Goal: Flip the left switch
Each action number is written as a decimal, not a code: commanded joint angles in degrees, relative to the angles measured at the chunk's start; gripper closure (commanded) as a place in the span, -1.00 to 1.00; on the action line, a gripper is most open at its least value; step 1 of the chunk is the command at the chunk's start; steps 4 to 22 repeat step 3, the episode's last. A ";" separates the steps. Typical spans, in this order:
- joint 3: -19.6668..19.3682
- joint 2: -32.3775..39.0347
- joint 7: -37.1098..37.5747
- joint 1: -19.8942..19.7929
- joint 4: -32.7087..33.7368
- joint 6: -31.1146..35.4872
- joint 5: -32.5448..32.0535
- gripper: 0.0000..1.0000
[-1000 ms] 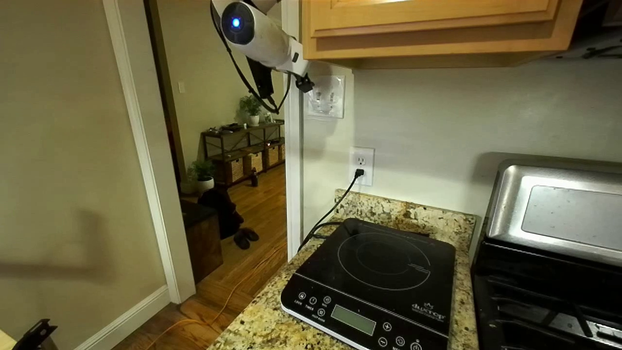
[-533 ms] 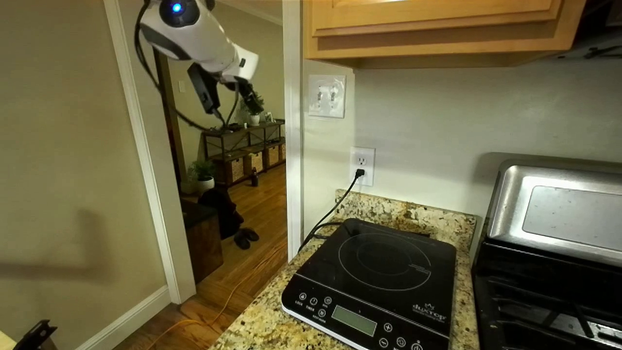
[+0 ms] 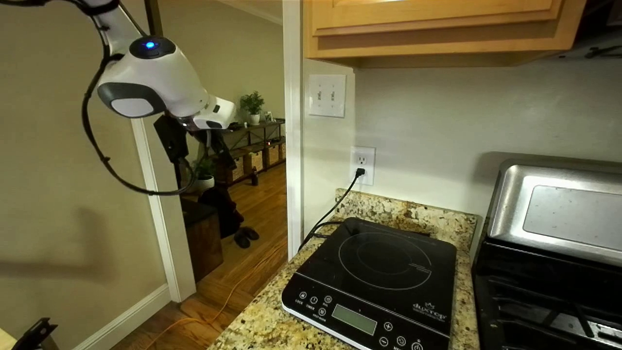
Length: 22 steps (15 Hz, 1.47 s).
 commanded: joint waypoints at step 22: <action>-0.34 -0.01 5.08 -0.02 -3.89 -0.03 -5.47 -1.00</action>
